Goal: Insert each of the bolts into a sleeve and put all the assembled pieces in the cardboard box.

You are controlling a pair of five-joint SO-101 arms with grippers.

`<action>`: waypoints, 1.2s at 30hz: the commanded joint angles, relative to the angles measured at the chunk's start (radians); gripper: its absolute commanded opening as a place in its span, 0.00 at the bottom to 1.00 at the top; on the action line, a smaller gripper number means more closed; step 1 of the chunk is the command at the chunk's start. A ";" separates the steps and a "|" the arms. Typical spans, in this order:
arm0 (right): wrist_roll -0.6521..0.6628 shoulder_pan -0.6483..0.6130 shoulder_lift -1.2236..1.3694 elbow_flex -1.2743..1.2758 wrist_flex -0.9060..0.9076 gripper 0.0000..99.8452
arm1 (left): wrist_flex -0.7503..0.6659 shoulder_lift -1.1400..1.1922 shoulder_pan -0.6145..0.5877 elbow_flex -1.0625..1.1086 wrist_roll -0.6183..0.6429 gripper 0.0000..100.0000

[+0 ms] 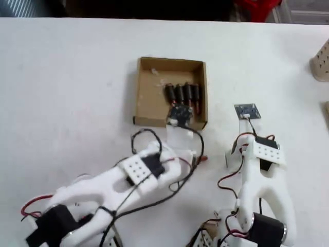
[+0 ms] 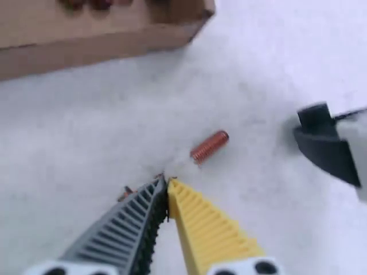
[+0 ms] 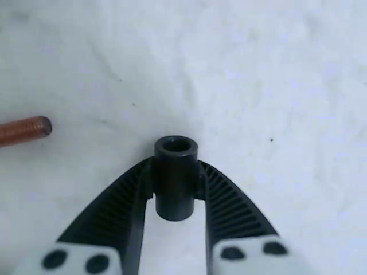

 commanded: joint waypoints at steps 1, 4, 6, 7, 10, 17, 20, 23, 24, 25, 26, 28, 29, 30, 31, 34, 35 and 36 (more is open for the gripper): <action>-0.011 0.002 -0.030 -0.044 -0.012 0.02 | -0.097 -0.054 0.104 0.078 -0.104 0.02; -0.011 0.002 -0.028 -0.044 -0.012 0.02 | -0.095 0.015 0.085 0.080 -0.109 0.02; -0.011 0.002 -0.028 -0.044 -0.012 0.02 | -0.095 0.081 0.062 0.061 -0.110 0.02; -0.011 0.002 -0.028 -0.044 -0.012 0.02 | -0.095 0.117 0.053 0.044 -0.109 0.02; -0.011 0.002 -0.028 -0.044 -0.012 0.02 | -0.068 0.203 0.015 -0.026 -0.104 0.02; -0.011 0.002 -0.028 -0.044 -0.012 0.02 | 0.043 0.277 -0.088 -0.167 -0.040 0.02; -0.008 0.002 -0.028 -0.044 -0.012 0.02 | -0.020 0.278 -0.154 -0.186 0.048 0.02; -0.006 0.002 -0.028 -0.044 -0.012 0.02 | -0.130 0.278 -0.205 -0.187 0.103 0.02; -0.006 0.001 -0.028 -0.044 -0.012 0.02 | -0.155 0.278 -0.209 -0.187 0.114 0.02; -0.006 0.001 -0.028 -0.044 -0.012 0.02 | -0.173 0.278 -0.206 -0.187 0.118 0.02; -0.005 0.001 -0.028 -0.044 -0.012 0.02 | -0.187 0.278 -0.202 -0.187 0.118 0.02; -0.005 0.001 -0.028 -0.044 -0.012 0.02 | -0.196 0.277 -0.170 -0.187 0.120 0.03; -0.005 0.001 -0.028 -0.044 -0.012 0.02 | -0.196 0.277 -0.151 -0.187 0.120 0.04; -0.005 0.001 -0.028 -0.044 -0.012 0.02 | -0.196 0.277 -0.134 -0.187 0.120 0.07; -0.005 0.001 -0.028 -0.044 -0.012 0.02 | -0.196 0.277 -0.119 -0.187 0.124 0.10; -0.005 0.001 -0.028 -0.044 -0.012 0.02 | -0.195 0.280 -0.101 -0.187 0.186 0.21; -0.005 -0.001 -0.028 -0.044 -0.012 0.02 | -0.195 0.282 -0.102 -0.187 0.201 0.24; -0.005 -0.008 -0.028 -0.044 -0.012 0.02 | -0.195 0.283 -0.104 -0.187 0.210 0.26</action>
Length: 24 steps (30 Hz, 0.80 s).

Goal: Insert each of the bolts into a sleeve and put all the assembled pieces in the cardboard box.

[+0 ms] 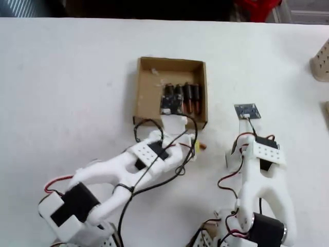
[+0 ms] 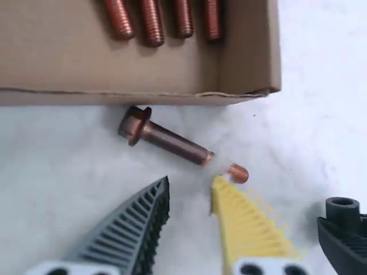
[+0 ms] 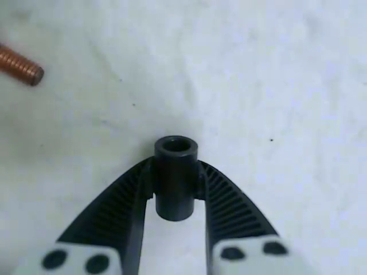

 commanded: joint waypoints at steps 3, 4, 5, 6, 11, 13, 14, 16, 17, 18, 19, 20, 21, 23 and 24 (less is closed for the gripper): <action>-0.003 -0.024 -0.028 -0.043 -0.012 0.02 | -0.026 0.002 -0.007 -0.060 0.066 0.28; -0.003 -0.025 -0.028 -0.043 -0.012 0.02 | -0.023 0.004 -0.022 -0.072 0.068 0.28; -0.003 -0.025 -0.028 -0.041 -0.012 0.02 | -0.023 0.004 -0.036 -0.078 0.075 0.28; -0.003 -0.025 -0.028 -0.038 -0.012 0.02 | -0.021 0.004 -0.047 -0.083 0.091 0.28; -0.003 -0.025 -0.028 -0.037 -0.012 0.02 | -0.021 0.039 -0.059 -0.097 0.107 0.28; -0.003 -0.025 -0.028 -0.037 -0.012 0.02 | 0.006 0.088 -0.061 -0.140 0.109 0.28; -0.003 -0.025 -0.028 -0.037 -0.012 0.02 | 0.038 0.119 -0.061 -0.172 0.109 0.28; -0.003 -0.025 -0.028 -0.037 -0.012 0.02 | 0.107 0.179 -0.061 -0.244 0.109 0.28; -0.003 -0.025 -0.028 -0.037 -0.012 0.02 | 0.135 0.203 -0.061 -0.273 0.110 0.28; -0.003 -0.025 -0.028 -0.037 -0.012 0.02 | 0.157 0.226 -0.061 -0.302 0.123 0.28; -0.003 -0.025 -0.028 -0.037 -0.012 0.02 | 0.173 0.246 -0.061 -0.324 0.133 0.28; -0.003 -0.025 -0.028 -0.037 -0.012 0.02 | 0.186 0.262 -0.061 -0.341 0.137 0.28; -0.003 -0.025 -0.028 -0.037 -0.012 0.02 | 0.196 0.271 -0.061 -0.351 0.135 0.28; -0.003 -0.025 -0.028 -0.037 -0.012 0.02 | 0.204 0.272 -0.059 -0.351 0.135 0.28; -0.003 -0.025 -0.028 -0.037 -0.012 0.02 | 0.204 0.272 -0.054 -0.350 0.135 0.27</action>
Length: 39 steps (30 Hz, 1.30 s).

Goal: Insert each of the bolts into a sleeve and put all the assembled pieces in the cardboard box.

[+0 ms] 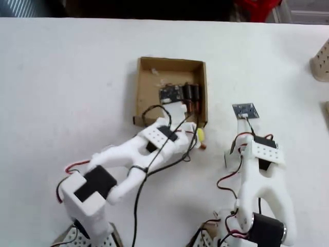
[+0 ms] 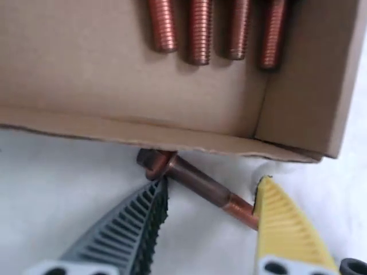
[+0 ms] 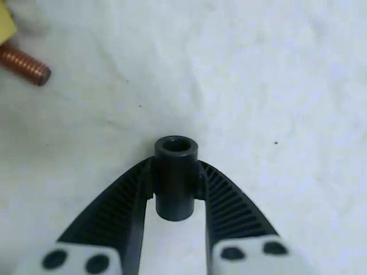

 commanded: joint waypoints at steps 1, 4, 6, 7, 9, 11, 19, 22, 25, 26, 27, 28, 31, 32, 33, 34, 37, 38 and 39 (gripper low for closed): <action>-0.003 -0.010 -0.028 -0.037 -0.012 0.02 | 0.015 0.005 -0.002 -0.046 0.014 0.27; -0.003 -0.010 -0.028 -0.037 -0.012 0.02 | 0.015 0.005 -0.001 -0.044 0.012 0.21; -0.003 -0.010 -0.028 -0.037 -0.012 0.02 | 0.015 0.005 -0.005 -0.044 0.008 0.13; -0.003 -0.010 -0.028 -0.037 -0.013 0.02 | 0.015 0.005 -0.005 -0.044 -0.012 0.09; -0.003 -0.010 -0.028 -0.037 -0.013 0.02 | 0.015 0.005 -0.005 -0.044 -0.049 0.02; -0.003 -0.010 -0.028 -0.037 -0.013 0.02 | 0.032 0.005 -0.004 -0.037 -0.057 0.03; -0.002 -0.010 -0.028 -0.034 -0.025 0.02 | 0.077 -0.096 -0.050 0.106 -0.068 0.04; -0.002 -0.010 -0.028 -0.034 -0.025 0.02 | 0.054 -0.176 -0.101 0.186 -0.097 0.04; -0.002 -0.010 -0.028 -0.034 -0.025 0.02 | 0.021 -0.232 -0.143 0.256 -0.152 0.04; -0.002 -0.010 -0.028 -0.034 -0.025 0.02 | 0.020 -0.243 -0.150 0.276 -0.173 0.04; -0.002 -0.010 -0.028 -0.034 -0.025 0.02 | 0.028 -0.249 -0.151 0.292 -0.204 0.04; -0.002 -0.010 -0.028 -0.034 -0.025 0.02 | 0.031 -0.254 -0.151 0.310 -0.245 0.04; -0.002 -0.012 -0.028 -0.034 -0.024 0.02 | 0.107 -0.297 -0.153 0.339 -0.368 0.04; -0.002 -0.012 -0.028 -0.034 -0.024 0.02 | 0.150 -0.321 -0.153 0.347 -0.396 0.04; -0.002 -0.012 -0.028 -0.034 -0.024 0.02 | 0.187 -0.344 -0.153 0.353 -0.419 0.05; -0.002 -0.012 -0.028 -0.032 -0.022 0.02 | 0.221 -0.364 -0.157 0.359 -0.440 0.05; -0.002 -0.012 -0.028 -0.032 -0.022 0.02 | 0.281 -0.407 -0.208 0.367 -0.479 0.05; -0.002 -0.012 -0.028 -0.032 -0.021 0.02 | 0.292 -0.415 -0.232 0.367 -0.489 0.05; -0.002 -0.012 -0.028 -0.032 -0.021 0.02 | 0.299 -0.417 -0.257 0.364 -0.500 0.05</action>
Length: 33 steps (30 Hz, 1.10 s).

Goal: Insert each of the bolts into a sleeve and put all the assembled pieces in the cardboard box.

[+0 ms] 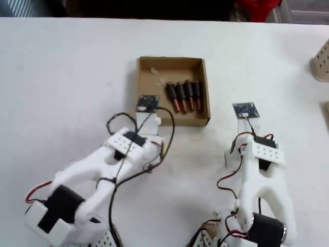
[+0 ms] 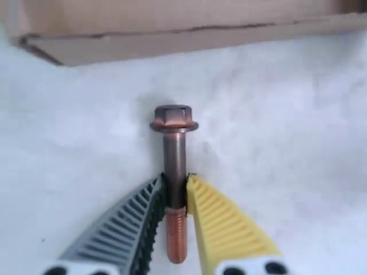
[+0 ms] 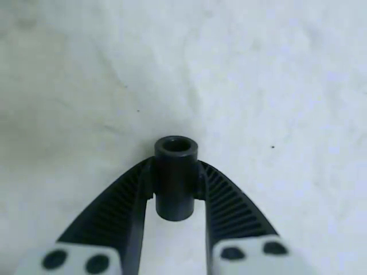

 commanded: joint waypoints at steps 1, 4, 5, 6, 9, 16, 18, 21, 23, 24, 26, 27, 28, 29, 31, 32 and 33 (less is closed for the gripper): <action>-0.002 -0.012 -0.028 -0.032 -0.005 0.02 | 0.066 -0.058 -0.108 -0.003 -0.061 0.05; -0.002 -0.012 -0.028 -0.028 -0.007 0.02 | 0.066 -0.064 -0.153 -0.012 -0.107 0.08; -0.002 -0.012 -0.028 -0.026 -0.007 0.02 | 0.077 -0.061 -0.160 -0.025 -0.120 0.12; -0.002 -0.012 -0.028 -0.026 -0.007 0.02 | 0.104 -0.059 -0.168 -0.038 -0.129 0.15; -0.002 -0.010 -0.028 -0.026 -0.007 0.02 | 0.206 -0.059 -0.171 -0.087 -0.132 0.27; 0.026 -0.012 -0.028 -0.025 -0.007 0.02 | 0.308 -0.056 -0.171 -0.178 -0.203 0.30; 0.032 -0.012 -0.028 -0.025 -0.005 0.02 | 0.319 -0.056 -0.171 -0.210 -0.224 0.29; 0.038 -0.012 -0.028 -0.025 -0.005 0.02 | 0.322 -0.021 -0.171 -0.256 -0.230 0.26; 0.038 -0.012 -0.028 -0.025 -0.005 0.02 | 0.322 0.047 -0.171 -0.292 -0.230 0.25; 0.038 -0.012 -0.028 -0.025 -0.005 0.02 | 0.322 0.091 -0.171 -0.315 -0.230 0.24; 0.040 -0.012 -0.028 -0.025 -0.007 0.02 | 0.322 0.177 -0.179 -0.364 -0.230 0.23; 0.040 -0.012 -0.028 -0.025 -0.007 0.02 | 0.327 0.217 -0.186 -0.393 -0.230 0.21; 0.040 -0.012 -0.028 -0.025 -0.007 0.02 | 0.339 0.249 -0.188 -0.427 -0.230 0.20; 0.040 -0.012 -0.028 -0.025 -0.007 0.02 | 0.353 0.278 -0.189 -0.457 -0.229 0.19; 0.040 -0.012 -0.028 -0.025 -0.007 0.02 | 0.379 0.326 -0.189 -0.509 -0.224 0.18; 0.040 -0.012 -0.028 -0.025 -0.007 0.02 | 0.385 0.346 -0.186 -0.526 -0.224 0.17; 0.040 -0.012 -0.028 -0.025 -0.007 0.02 | 0.385 0.366 -0.186 -0.540 -0.224 0.17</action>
